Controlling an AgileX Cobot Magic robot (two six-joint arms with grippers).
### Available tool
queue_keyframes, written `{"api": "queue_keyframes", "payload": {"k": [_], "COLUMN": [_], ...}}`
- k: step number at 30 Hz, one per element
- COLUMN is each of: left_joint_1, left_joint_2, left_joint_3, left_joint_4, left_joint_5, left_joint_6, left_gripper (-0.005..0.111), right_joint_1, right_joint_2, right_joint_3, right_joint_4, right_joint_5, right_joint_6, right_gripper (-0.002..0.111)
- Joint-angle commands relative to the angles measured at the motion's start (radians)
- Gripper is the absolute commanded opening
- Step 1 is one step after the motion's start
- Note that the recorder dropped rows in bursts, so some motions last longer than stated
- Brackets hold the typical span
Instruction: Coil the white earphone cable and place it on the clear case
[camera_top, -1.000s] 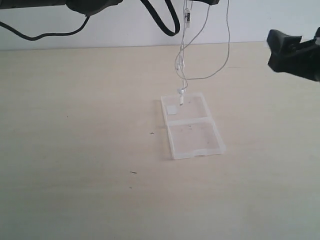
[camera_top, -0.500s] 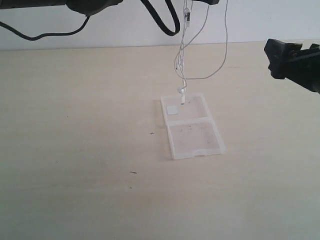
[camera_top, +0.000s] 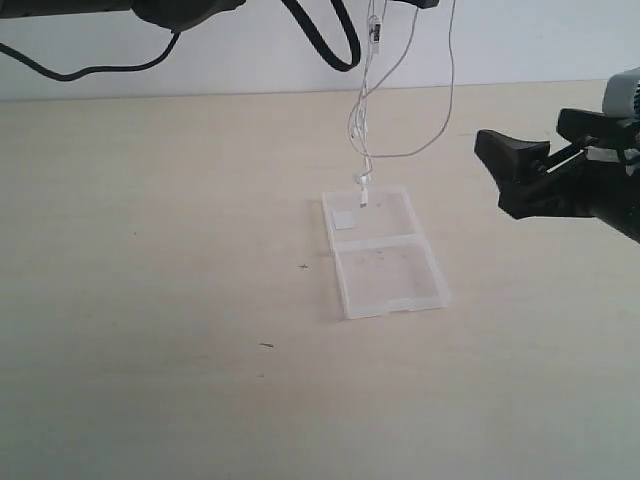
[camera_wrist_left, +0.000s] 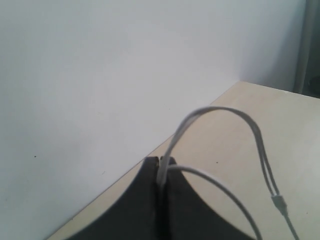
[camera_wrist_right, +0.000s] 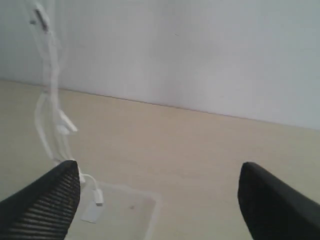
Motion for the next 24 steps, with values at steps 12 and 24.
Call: {"api": "queue_keyframes", "payload": {"k": [12, 24], "left_joint_1": [0.002, 0.002], "left_joint_2": [0.034, 0.034], "left_joint_3": [-0.001, -0.001], "left_joint_4": [-0.005, -0.005], "left_joint_5": [-0.101, -0.180], "left_joint_6": [-0.025, -0.069], "left_gripper": [0.000, 0.000], "right_joint_1": [0.002, 0.002], "right_joint_2": [0.018, 0.167], "right_joint_3": [-0.091, -0.217], "right_joint_4": [-0.212, -0.237], "right_joint_5": [-0.084, -0.079], "right_joint_6": [0.106, 0.127], "right_gripper": [0.083, 0.091]}}
